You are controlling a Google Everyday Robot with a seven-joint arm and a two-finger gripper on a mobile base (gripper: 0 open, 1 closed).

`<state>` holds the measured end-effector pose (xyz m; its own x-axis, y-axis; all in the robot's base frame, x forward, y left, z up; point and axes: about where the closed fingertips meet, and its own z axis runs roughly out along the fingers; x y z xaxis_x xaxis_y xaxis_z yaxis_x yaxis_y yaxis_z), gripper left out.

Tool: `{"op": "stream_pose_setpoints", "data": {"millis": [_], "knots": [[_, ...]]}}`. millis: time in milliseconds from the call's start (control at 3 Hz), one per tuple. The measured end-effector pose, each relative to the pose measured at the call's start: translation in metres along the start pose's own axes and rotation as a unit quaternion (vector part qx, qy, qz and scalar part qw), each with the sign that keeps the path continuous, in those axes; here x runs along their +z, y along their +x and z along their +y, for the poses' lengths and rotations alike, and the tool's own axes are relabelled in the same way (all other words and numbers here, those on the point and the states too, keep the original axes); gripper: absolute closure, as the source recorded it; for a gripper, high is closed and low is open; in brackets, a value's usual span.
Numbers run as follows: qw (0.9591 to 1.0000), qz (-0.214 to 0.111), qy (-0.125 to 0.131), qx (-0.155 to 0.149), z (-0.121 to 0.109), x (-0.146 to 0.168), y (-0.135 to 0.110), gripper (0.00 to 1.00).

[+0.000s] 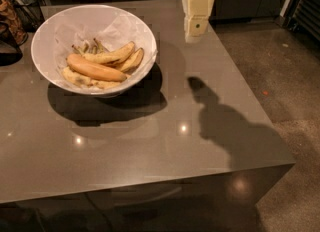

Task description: Pick banana from white bowl

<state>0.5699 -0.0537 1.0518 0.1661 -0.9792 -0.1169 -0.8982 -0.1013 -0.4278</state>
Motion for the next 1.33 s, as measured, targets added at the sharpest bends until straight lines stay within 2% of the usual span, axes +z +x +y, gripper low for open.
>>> {"op": "stream_pose_setpoints", "data": {"millis": [333,667,1000,1333], "knots": [[0.9998,-0.015,0.001,-0.014,-0.024,0.013,-0.013,0.00],[0.9979,-0.045,-0.013,-0.046,-0.068,0.049,-0.049,0.00],[0.9977,-0.051,0.002,-0.045,-0.076,0.050,-0.053,0.00],[0.9961,-0.068,-0.008,-0.056,-0.085,0.070,-0.071,0.00]]}}
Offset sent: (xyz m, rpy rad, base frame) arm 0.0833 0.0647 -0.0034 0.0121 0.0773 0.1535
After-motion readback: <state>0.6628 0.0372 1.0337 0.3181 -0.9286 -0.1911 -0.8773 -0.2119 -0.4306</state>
